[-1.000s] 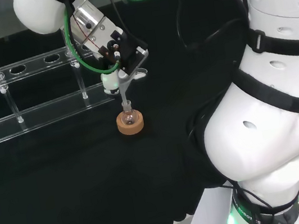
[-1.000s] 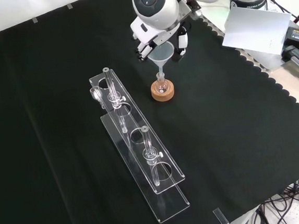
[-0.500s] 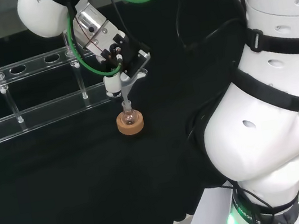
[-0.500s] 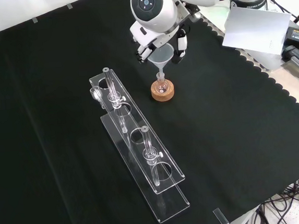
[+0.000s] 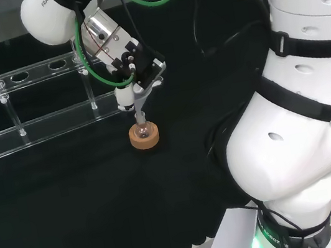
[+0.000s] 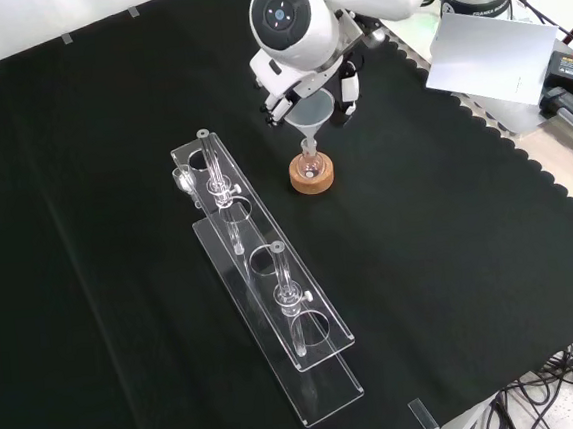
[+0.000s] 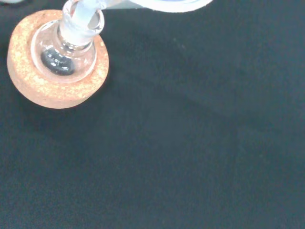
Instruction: Place the funnel on the round-bottom flask.
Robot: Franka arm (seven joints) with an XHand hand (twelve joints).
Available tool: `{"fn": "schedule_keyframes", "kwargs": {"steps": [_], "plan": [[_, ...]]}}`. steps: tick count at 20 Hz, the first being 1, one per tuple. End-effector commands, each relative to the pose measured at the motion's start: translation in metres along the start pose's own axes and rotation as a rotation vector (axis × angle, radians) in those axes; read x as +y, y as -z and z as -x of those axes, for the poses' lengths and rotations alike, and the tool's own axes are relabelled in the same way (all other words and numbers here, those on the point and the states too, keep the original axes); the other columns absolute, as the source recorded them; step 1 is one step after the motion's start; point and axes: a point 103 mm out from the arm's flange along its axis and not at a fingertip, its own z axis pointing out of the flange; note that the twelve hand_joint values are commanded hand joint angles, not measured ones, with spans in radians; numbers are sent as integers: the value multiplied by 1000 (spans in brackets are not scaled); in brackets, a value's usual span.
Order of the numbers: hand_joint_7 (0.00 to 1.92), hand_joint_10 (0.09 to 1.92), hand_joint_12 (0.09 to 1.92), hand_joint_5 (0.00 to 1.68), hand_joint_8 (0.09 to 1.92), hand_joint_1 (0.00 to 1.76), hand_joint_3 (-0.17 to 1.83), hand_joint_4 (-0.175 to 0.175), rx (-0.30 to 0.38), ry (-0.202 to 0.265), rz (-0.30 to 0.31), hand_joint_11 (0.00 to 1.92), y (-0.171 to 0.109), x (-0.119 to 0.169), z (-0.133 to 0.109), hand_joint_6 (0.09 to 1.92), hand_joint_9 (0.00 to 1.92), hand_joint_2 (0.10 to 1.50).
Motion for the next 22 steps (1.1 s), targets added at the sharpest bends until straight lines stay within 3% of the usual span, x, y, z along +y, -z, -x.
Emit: {"fn": "schedule_keyframes", "kwargs": {"steps": [1,9,14,22], "plan": [[953,293,1085,786,664,796,637,-50,2,2,1,846,-2,4,-3,786,1261,775],[937,285,1083,758,666,794,638,-55,7,14,-32,843,-1,6,0,784,1238,773],[903,288,1094,703,684,787,639,-58,42,39,-27,818,-13,10,9,802,1205,768],[851,291,1117,642,704,771,646,-60,23,39,-21,769,-19,10,14,799,1141,754]]}}
